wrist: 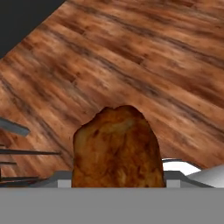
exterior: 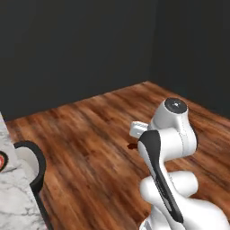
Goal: Take the chicken drumsticks from the pan and place one on each plate on the dining counter.
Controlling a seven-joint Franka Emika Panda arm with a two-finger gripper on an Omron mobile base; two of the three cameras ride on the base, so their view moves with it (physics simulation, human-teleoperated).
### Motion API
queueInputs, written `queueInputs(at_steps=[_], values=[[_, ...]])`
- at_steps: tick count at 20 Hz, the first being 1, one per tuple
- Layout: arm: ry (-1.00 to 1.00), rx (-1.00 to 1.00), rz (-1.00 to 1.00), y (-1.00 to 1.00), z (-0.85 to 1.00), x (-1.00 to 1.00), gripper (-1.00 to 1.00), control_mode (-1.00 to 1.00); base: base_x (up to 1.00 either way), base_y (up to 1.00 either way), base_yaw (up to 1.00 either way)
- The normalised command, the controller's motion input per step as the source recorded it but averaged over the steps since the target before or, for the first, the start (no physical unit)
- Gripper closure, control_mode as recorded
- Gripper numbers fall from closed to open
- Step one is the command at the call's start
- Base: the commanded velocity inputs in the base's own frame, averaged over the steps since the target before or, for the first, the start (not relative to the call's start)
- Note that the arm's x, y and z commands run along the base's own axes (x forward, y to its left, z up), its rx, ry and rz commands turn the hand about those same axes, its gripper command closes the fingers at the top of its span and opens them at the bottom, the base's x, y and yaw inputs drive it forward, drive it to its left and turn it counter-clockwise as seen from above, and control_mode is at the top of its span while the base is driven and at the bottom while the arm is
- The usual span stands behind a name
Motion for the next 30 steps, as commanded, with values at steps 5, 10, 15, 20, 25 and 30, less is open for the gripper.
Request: queueInputs(at_steps=[5,10,15,20,25,30], values=[[0.0,0.0,0.0,0.0,0.0,0.0,1.0,1.0,0.9,0.0,0.59],[0.0,0.0,0.0,0.0,0.0,0.0,1.0,1.0,0.58,-0.04,0.88],[0.0,0.0,0.0,0.0,0.0,0.0,1.0,1.0,0.58,-0.04,0.88],[0.0,0.0,0.0,0.0,0.0,0.0,1.0,1.0,0.61,-0.03,0.85],[0.0,0.0,0.0,0.0,0.0,0.0,1.0,1.0,0.83,-0.11,0.57],[0.0,0.0,0.0,0.0,0.0,0.0,1.0,1.0,0.88,-0.05,0.32]])
